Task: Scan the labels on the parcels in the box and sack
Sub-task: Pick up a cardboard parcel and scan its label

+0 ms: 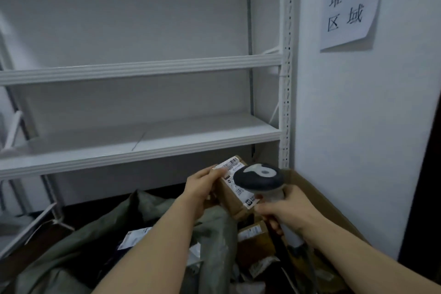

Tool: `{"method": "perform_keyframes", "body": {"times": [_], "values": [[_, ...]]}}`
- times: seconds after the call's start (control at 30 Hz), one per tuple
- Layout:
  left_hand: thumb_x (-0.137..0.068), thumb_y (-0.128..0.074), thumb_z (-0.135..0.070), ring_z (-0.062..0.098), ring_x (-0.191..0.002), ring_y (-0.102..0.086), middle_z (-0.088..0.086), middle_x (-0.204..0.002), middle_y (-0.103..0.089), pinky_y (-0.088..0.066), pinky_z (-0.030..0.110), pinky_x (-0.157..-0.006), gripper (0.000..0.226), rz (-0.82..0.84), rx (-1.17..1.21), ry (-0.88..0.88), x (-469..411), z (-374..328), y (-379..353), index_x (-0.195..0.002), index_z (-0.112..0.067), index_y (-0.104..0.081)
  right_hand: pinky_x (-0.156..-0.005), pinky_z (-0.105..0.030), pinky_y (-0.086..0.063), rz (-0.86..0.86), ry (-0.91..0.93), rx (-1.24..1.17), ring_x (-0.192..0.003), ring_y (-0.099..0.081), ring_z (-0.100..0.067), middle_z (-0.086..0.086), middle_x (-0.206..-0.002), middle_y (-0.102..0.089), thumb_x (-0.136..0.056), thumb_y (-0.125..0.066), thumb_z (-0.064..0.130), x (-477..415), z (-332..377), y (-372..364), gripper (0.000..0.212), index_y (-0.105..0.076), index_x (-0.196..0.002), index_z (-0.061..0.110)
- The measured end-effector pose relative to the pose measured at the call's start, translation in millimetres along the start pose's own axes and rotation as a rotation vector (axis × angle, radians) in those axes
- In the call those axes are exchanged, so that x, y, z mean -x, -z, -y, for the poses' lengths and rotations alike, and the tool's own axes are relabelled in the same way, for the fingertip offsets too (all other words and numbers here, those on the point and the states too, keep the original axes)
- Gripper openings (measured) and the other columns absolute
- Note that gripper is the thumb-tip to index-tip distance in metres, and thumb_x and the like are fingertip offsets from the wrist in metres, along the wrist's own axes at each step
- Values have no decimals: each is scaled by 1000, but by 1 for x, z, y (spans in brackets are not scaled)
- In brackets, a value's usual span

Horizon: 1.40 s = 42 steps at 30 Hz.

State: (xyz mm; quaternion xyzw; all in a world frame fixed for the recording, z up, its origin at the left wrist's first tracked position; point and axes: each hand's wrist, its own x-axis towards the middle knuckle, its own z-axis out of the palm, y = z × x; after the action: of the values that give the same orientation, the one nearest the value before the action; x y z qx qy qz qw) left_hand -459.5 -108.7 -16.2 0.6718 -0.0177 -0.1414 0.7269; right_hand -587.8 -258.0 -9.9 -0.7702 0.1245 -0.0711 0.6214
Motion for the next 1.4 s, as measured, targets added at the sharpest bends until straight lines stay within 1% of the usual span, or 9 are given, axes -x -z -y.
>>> {"method": "perform_keyframes", "body": {"times": [0.17, 0.23, 0.37, 0.63, 0.7, 0.77, 0.93, 1.13, 1.4], "values": [[-78, -68, -6, 22, -75, -58, 11, -87, -65, -54, 33, -66, 29, 13, -11, -36, 19, -15, 18, -104, -18, -71, -42, -25, -40, 26, 30, 45, -41, -44, -15, -5, -49, -55, -79, -68, -1, 13, 19, -15, 6, -63, -80, 1], [-79, -60, 1, 23, -72, -55, 12, -78, -62, -50, 32, -68, 23, 14, 1, -45, 24, -20, 22, -88, -16, -73, -42, -25, -41, 33, 31, 67, -41, -45, -15, -5, -49, -55, -79, -69, -1, 16, 25, -18, 8, -62, -78, 2], [-78, -54, 10, 22, -64, -56, 9, -64, -62, -48, 32, -68, 33, -3, 17, -55, 31, -24, 32, -66, -15, -71, -44, -26, -39, 43, 33, 102, -44, -44, -17, -11, -57, -56, -77, -69, -1, 23, 32, -22, 8, -62, -76, 2], [-79, -60, 10, 20, -67, -61, 8, -77, -67, -48, 28, -57, 27, -43, 66, -97, 42, -32, 47, -93, -12, -68, -43, -24, -41, 71, 56, 131, -43, -46, -16, -8, -53, -56, -77, -67, -3, 34, 37, -28, 13, -59, -70, 4], [-78, -60, 9, 20, -70, -62, 11, -81, -67, -49, 30, -59, 35, -47, 63, -93, 41, -31, 50, -107, -11, -66, -45, -25, -42, 68, 62, 120, -44, -47, -17, -9, -55, -56, -77, -68, -2, 36, 39, -29, 10, -60, -72, 4], [-76, -59, 10, 20, -68, -61, 11, -80, -66, -48, 29, -60, 40, -56, 70, -95, 41, -32, 51, -111, -9, -66, -45, -26, -42, 56, 65, 95, -43, -47, -17, -11, -56, -56, -77, -68, -2, 36, 41, -30, 9, -61, -72, 2], [-74, -56, 12, 19, -64, -58, 9, -73, -65, -46, 28, -59, 33, -62, 62, -100, 44, -34, 51, -93, -12, -70, -45, -27, -42, 72, 74, 88, -42, -45, -16, -12, -57, -56, -77, -67, -2, 39, 44, -32, 9, -61, -72, 2], [-74, -59, 12, 17, -61, -58, 8, -72, -64, -45, 27, -54, 42, -76, 96, -96, 45, -35, 51, -110, -8, -68, -44, -26, -42, 61, 77, 86, -41, -45, -17, -10, -53, -56, -77, -68, -2, 37, 42, -33, 13, -59, -68, 4], [-75, -55, 13, 20, -65, -58, 9, -71, -65, -46, 29, -57, 32, -79, 90, -101, 45, -35, 53, -91, -11, -69, -45, -26, -43, 71, 65, 67, -44, -46, -17, -10, -56, -57, -77, -69, -1, 34, 42, -34, 10, -61, -72, 4]]}}
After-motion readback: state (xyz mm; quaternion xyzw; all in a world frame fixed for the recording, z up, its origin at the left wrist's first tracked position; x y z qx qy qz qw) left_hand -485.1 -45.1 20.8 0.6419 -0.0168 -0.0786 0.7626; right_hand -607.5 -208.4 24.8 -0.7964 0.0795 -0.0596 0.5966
